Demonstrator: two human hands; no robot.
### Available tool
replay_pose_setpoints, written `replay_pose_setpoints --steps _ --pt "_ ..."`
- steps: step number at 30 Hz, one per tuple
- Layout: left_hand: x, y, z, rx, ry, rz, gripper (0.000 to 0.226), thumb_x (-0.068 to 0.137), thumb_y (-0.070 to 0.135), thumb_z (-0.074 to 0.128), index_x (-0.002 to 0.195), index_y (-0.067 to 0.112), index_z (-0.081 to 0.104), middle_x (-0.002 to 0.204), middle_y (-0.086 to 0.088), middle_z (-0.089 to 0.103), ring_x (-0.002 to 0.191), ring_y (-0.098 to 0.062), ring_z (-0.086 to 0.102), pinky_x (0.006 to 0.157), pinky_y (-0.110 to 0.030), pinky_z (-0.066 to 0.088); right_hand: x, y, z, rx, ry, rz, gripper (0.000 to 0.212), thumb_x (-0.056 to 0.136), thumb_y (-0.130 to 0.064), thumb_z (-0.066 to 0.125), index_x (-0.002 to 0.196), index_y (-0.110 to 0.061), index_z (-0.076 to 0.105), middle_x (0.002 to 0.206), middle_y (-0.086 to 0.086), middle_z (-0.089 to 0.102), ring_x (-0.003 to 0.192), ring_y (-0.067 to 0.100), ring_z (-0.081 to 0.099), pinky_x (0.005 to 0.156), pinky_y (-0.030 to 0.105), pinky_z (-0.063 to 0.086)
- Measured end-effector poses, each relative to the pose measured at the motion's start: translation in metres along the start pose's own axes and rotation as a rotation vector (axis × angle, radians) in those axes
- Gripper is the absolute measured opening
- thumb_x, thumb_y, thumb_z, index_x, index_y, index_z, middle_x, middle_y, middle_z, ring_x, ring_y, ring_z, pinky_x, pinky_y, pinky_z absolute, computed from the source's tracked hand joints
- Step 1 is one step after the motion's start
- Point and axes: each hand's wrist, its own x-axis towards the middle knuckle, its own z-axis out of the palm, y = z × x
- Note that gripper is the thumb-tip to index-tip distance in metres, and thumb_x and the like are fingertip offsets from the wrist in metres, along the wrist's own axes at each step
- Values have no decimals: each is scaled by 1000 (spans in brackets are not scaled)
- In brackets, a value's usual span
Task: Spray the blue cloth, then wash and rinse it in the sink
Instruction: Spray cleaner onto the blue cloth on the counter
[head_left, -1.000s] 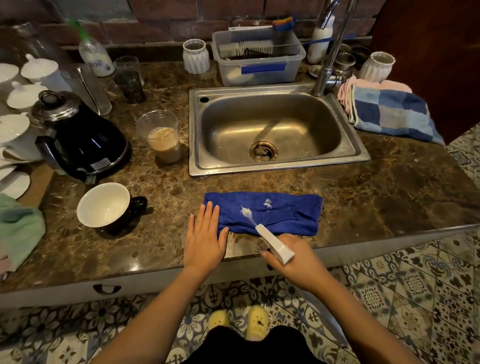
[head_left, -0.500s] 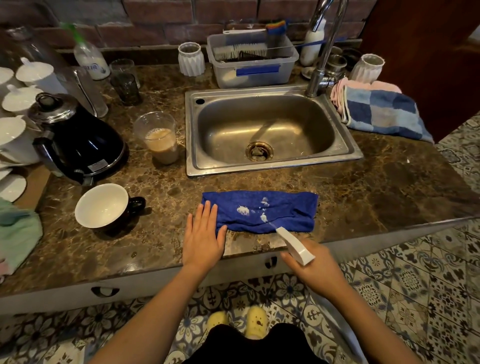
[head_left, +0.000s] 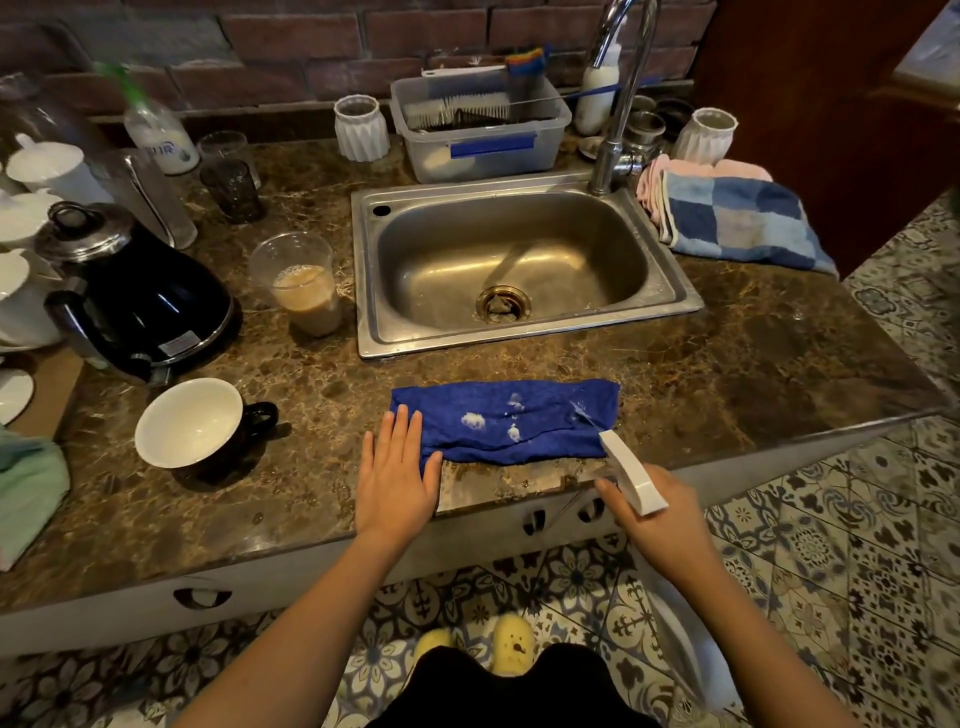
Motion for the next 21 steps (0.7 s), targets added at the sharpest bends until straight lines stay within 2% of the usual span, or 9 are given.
replay_pose_setpoints --steps 5,8,10,13,15,19,21 --pt "0 0 0 -3 -7 -1 69 90 52 9 149 16 14 159 -2 10 147 -16 2 120 -38 1 -3 -3 3 94 -25 -32 20 85 -30 64 83 -11 56 79 7 58 72 20 57 61 31 43" --pt "0 -1 0 6 -11 -3 70 90 52 8 149 16 13 159 -2 10 147 -16 2 120 -38 1 -1 -8 7 93 -78 -64 16 85 -31 63 79 -21 53 78 3 57 72 15 56 61 24 42" --pt "0 0 0 3 -9 -2 70 89 53 8 149 16 14 159 -2 10 147 -16 2 119 -38 1 -1 -10 11 59 -120 -88 21 85 -34 62 72 -29 47 74 -2 54 69 12 54 59 19 40" --pt "0 1 -1 -7 -9 -1 71 89 53 8 149 16 15 159 -2 11 147 -16 3 119 -38 1 1 -10 18 -24 -156 -70 26 84 -40 61 70 -24 47 71 1 53 67 19 55 61 35 46" --pt "0 1 -2 -1 -13 -3 71 89 53 7 149 16 13 159 -2 10 147 -16 2 119 -38 0 0 -9 21 -49 -158 -45 26 83 -42 61 73 -21 50 72 1 55 68 19 56 63 39 47" --pt "0 2 -3 3 -17 -5 72 88 54 5 149 17 13 159 -2 10 147 -15 1 119 -37 0 -6 -11 10 96 -96 -41 14 84 -36 63 76 -30 53 78 -1 61 72 15 61 60 22 47" --pt "0 2 -3 0 -17 -7 72 88 54 6 149 16 14 159 -2 10 146 -15 2 120 -38 0 -5 -17 -4 203 -41 -16 11 85 -27 63 80 -28 54 84 6 64 74 21 63 57 22 52"
